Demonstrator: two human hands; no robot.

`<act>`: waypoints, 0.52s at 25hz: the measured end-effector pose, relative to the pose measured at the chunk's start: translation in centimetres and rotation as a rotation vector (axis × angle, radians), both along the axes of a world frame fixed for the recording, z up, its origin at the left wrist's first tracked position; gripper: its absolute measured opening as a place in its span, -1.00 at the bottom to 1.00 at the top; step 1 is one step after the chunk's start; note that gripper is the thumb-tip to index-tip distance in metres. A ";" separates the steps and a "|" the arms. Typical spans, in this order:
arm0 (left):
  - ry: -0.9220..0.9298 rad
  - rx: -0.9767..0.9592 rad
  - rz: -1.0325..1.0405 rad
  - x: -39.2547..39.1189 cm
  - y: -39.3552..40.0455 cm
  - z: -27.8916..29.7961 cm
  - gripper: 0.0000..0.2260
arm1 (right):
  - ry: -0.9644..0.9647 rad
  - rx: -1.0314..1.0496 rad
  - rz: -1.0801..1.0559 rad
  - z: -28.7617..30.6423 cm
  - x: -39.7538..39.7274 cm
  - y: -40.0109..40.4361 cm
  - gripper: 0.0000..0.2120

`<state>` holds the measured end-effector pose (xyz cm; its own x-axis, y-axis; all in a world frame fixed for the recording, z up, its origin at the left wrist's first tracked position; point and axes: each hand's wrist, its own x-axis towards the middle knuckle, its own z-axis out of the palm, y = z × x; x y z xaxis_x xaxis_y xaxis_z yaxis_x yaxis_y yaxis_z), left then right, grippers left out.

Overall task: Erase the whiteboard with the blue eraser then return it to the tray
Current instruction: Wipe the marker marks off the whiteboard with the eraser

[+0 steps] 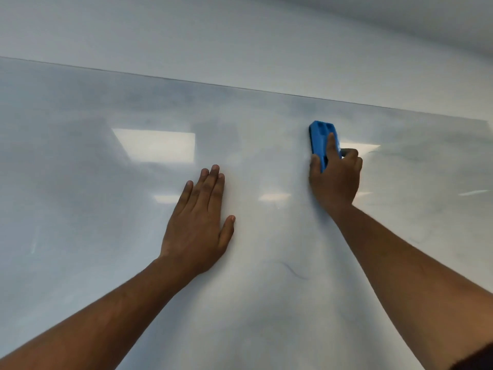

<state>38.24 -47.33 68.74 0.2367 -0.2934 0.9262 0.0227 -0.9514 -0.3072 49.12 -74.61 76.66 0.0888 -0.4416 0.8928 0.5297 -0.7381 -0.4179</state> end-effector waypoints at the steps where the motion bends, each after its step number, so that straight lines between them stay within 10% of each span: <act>1: -0.007 0.012 0.016 0.4 -0.5 -0.3 -0.30 | 0.070 0.153 0.044 0.2 0.4 -0.4 -0.40; 3: -0.025 0.032 0.046 0.9 -1.4 -0.7 -0.33 | 0.052 0.201 0.074 0.1 -0.2 1.3 -0.38; 8: 0.036 0.050 0.048 3.0 -6.5 -0.9 -0.33 | -0.319 -0.547 -0.067 -2.3 0.6 0.6 -0.39; 13: -0.027 -0.059 0.041 5.0 -11.8 -2.0 -0.32 | 0.012 0.104 0.072 0.1 5.6 -11.0 -0.40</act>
